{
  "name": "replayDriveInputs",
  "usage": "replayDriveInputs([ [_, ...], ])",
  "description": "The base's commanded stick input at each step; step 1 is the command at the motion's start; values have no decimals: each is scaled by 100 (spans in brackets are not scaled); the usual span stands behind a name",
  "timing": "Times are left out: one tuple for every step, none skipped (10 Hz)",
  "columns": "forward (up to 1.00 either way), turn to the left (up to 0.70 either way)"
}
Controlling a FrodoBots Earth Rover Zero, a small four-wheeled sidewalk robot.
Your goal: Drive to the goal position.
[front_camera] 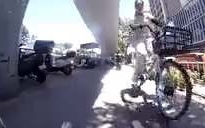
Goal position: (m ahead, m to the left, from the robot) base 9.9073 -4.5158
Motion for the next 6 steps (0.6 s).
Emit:
replayDriveInputs([
  [70, 0],
  [70, 0],
  [70, 0],
  [70, 0],
  [70, 0],
  [70, 0],
])
